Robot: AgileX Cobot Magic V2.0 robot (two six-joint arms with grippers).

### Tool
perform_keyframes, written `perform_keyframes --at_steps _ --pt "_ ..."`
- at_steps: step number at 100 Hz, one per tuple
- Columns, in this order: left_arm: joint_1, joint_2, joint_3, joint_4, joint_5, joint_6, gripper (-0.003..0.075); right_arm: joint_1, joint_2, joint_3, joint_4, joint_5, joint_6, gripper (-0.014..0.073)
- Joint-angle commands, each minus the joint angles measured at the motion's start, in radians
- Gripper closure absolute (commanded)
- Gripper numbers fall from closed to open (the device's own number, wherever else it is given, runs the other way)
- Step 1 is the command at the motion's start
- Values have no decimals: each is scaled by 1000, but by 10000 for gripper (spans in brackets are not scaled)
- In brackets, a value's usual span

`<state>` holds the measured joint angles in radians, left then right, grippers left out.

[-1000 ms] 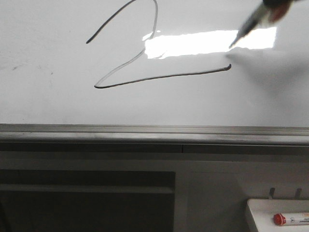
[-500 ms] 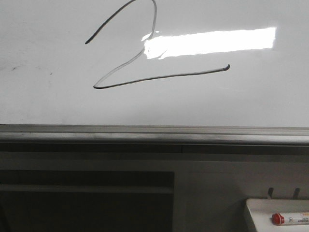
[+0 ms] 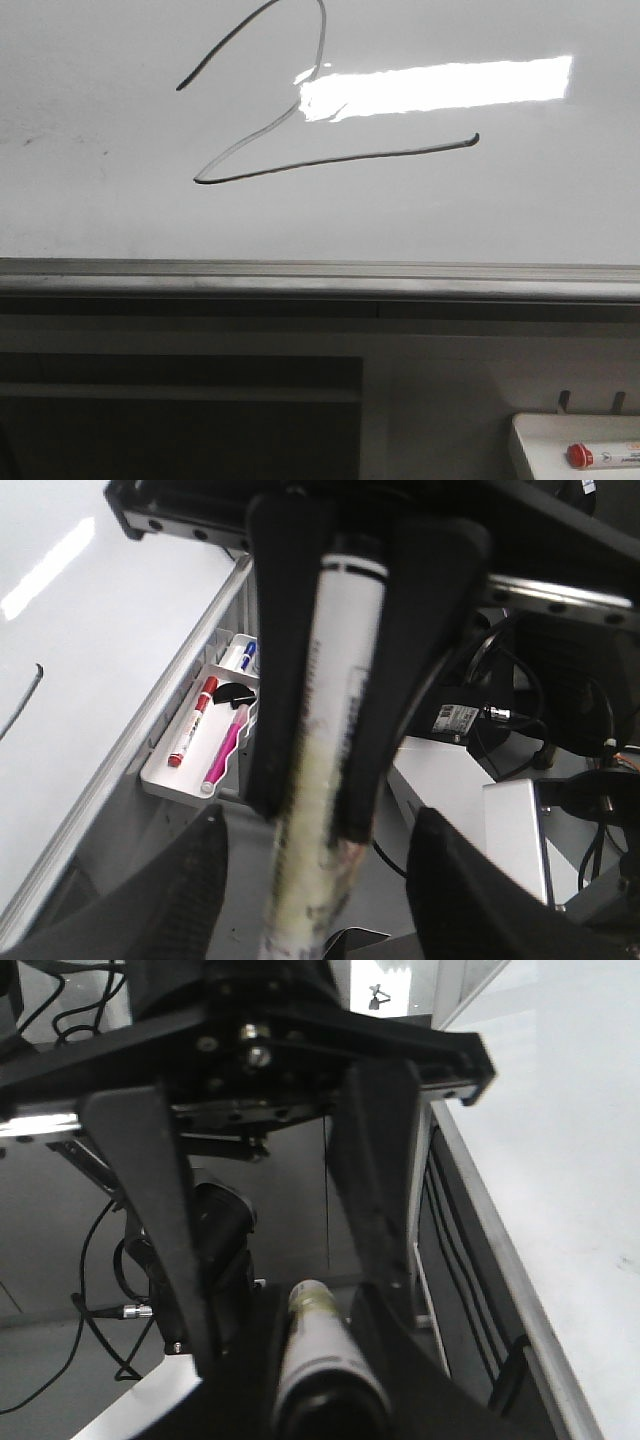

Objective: Write number 2 on whiteboard

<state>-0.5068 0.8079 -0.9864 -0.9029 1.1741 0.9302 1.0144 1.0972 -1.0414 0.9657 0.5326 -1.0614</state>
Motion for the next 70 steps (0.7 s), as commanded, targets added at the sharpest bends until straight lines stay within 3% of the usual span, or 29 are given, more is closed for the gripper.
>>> perform_keyframes --at_steps 1,30,60,70 --pt "2 12 -32 -74 -21 4 366 15 -11 -39 37 -64 -13 662" --pt "2 13 -32 -39 4 4 645 16 -17 -43 37 -86 -13 662" --pt "2 13 -32 41 50 4 664 16 -23 -84 37 -86 -13 662" --pt "2 13 -32 41 50 4 722 16 -23 -84 37 -88 -13 660"
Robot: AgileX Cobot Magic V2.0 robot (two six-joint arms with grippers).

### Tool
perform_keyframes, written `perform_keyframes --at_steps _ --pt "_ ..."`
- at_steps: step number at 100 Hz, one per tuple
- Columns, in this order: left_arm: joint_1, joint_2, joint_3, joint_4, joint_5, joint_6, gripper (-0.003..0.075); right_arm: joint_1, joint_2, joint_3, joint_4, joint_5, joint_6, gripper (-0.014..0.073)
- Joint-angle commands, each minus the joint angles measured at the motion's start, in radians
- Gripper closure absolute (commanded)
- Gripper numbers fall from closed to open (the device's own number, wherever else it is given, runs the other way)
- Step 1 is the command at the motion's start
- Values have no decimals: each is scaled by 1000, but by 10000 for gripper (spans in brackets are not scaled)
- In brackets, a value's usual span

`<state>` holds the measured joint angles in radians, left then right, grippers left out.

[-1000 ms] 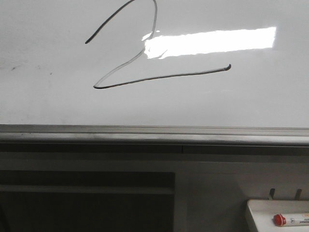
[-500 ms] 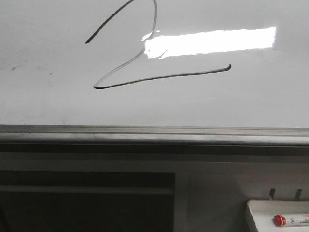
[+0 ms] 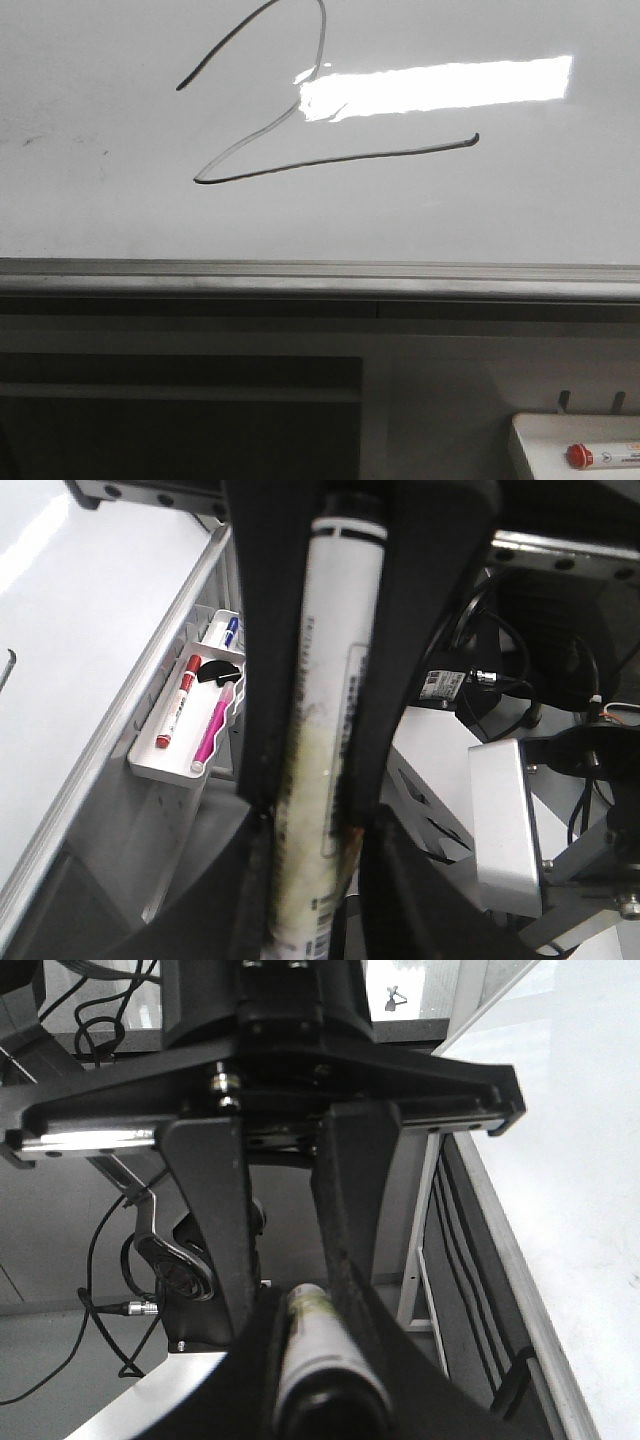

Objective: Write number 2 on whiteboard

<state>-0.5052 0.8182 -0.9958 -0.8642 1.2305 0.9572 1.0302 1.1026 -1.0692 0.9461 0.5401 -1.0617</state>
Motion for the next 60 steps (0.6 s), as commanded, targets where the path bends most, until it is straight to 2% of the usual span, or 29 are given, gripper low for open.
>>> perform_keyframes --at_steps 1,10,27,34,48,60 --pt "1 3 -22 2 -6 -23 727 0 -28 -56 57 -94 -13 658" --pt "1 3 -22 2 -6 -23 741 0 -28 -56 57 -94 -13 585" --pt "1 3 -22 2 -6 -23 741 0 -28 -56 66 -131 -13 197" --pt "1 3 -22 2 -6 -22 741 0 -28 -56 77 -157 -13 105" --pt "1 3 -22 2 -8 -18 741 0 -30 -62 77 -176 -13 89" --pt "1 3 -22 62 -52 -18 741 0 -35 -88 77 -186 -13 90"
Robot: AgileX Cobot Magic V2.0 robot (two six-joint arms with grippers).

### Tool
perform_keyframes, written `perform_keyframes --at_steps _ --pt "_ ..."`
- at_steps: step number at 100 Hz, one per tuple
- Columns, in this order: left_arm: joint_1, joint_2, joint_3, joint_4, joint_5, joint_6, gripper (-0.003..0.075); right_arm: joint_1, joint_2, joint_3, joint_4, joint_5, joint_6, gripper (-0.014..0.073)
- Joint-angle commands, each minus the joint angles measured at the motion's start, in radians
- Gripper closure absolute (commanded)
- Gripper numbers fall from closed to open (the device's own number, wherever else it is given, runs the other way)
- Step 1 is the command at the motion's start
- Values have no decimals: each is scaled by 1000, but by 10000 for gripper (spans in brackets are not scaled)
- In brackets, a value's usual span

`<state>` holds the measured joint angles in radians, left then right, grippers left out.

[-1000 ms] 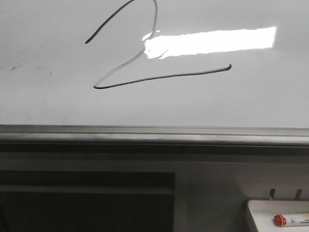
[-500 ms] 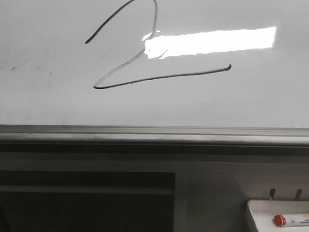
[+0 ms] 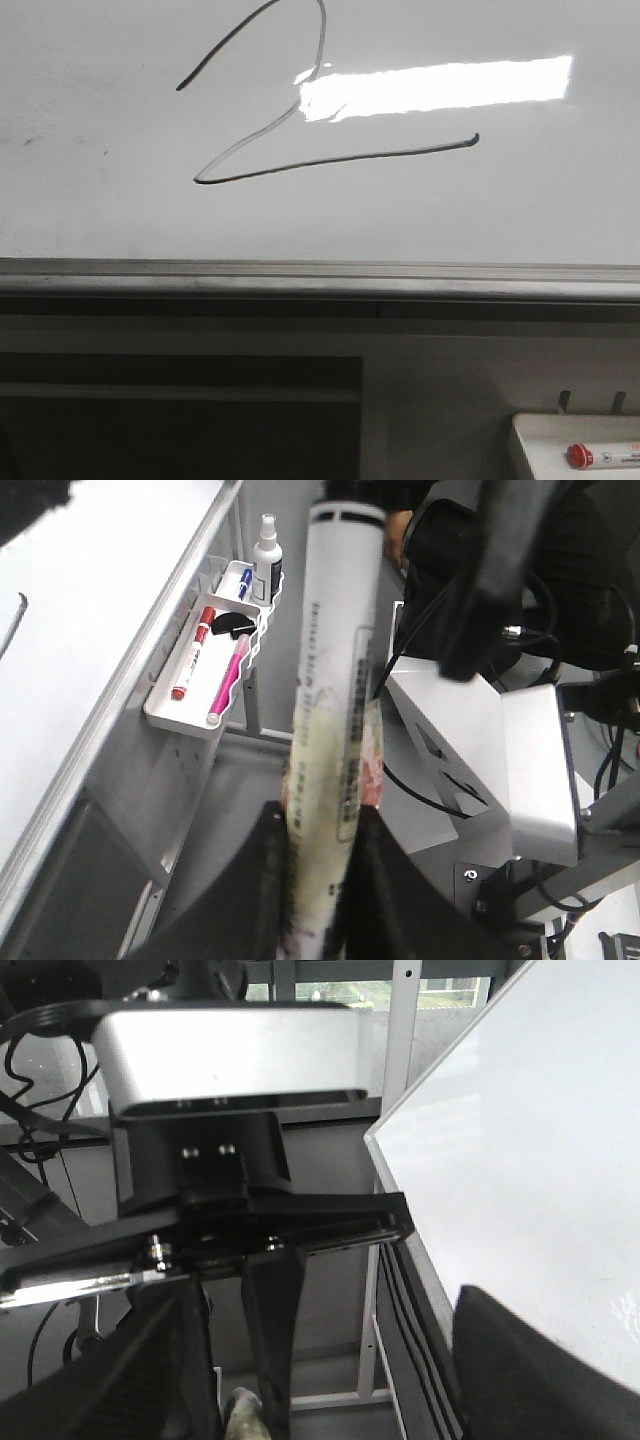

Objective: Write number 2 on whiteboard

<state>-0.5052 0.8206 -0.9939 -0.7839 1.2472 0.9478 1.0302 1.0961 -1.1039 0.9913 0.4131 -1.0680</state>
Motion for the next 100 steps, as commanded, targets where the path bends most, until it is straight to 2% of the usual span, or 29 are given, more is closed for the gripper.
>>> perform_keyframes --at_steps 1,8,15,22,33,45,54,78,100 --pt "1 0 -24 -13 -83 -8 741 0 -31 -55 32 -63 -7 90" --pt "1 -5 -20 37 -197 -39 741 0 -54 -58 30 -105 -7 116" --pt "1 -14 2 71 -374 -93 741 -6 -91 -58 28 -146 -7 211" --pt "1 -13 38 73 -567 -158 741 -19 -133 -58 28 -168 -7 372" --pt "1 13 116 69 -849 -211 741 -49 -200 -49 0 -170 -7 677" --pt "1 96 189 47 -1085 -222 741 -77 -273 -6 -20 -175 -7 665" --pt "1 183 207 11 -1190 -222 741 -93 -323 48 -20 -180 -7 665" --pt "1 380 207 -88 -1373 -222 741 -97 -414 177 12 -230 -3 664" --pt "1 458 207 -91 -1407 -222 741 -97 -431 202 32 -225 -3 665"
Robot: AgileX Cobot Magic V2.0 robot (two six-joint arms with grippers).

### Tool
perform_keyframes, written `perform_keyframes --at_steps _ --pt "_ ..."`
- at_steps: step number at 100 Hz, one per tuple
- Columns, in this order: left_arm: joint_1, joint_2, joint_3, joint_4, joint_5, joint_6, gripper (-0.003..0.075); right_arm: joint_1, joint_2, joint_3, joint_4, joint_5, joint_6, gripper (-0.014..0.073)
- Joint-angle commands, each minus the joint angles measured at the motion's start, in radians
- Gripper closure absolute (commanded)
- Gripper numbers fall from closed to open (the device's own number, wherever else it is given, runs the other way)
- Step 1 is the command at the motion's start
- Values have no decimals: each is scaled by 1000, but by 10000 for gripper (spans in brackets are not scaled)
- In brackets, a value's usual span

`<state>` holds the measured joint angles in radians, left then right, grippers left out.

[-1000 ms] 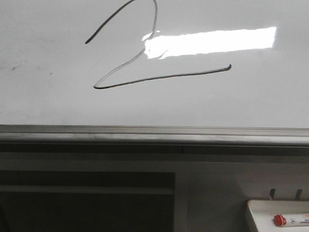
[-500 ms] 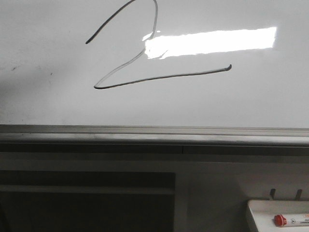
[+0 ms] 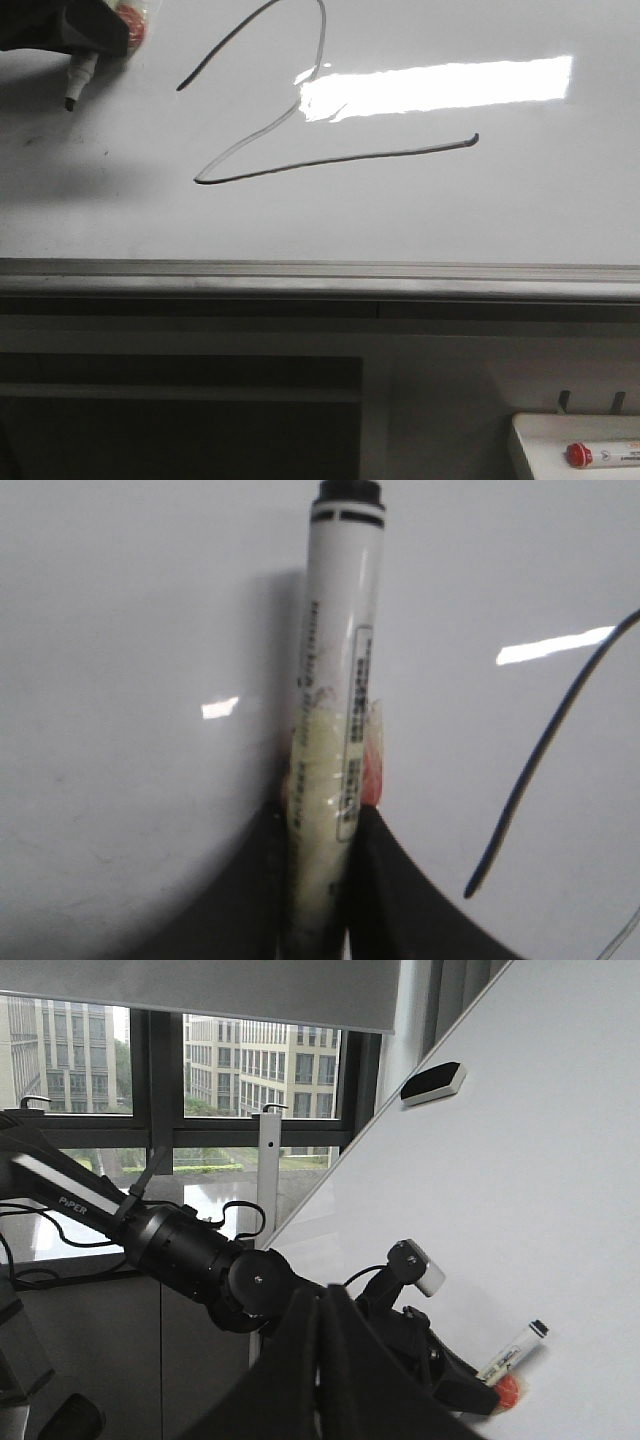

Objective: Write number 2 on whiteboard

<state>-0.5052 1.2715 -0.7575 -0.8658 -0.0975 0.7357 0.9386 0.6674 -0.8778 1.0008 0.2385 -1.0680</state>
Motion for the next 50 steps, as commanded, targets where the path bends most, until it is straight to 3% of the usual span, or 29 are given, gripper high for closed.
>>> perform_keyframes --at_steps 1,14,21,43,50 --pt "1 10 -29 -9 -65 -9 741 -5 -3 -24 23 -50 -3 664" --pt "1 15 -29 -11 -64 -9 737 -5 -3 -24 23 -54 -3 665" --pt "1 15 -29 -11 -67 -9 697 -5 -3 -24 23 -56 -3 665" --pt "1 4 -29 -17 -67 -9 363 -5 -3 -24 23 -68 -3 665" --pt "1 -10 -29 -17 -68 -9 296 -5 -3 -24 23 -72 -3 665"
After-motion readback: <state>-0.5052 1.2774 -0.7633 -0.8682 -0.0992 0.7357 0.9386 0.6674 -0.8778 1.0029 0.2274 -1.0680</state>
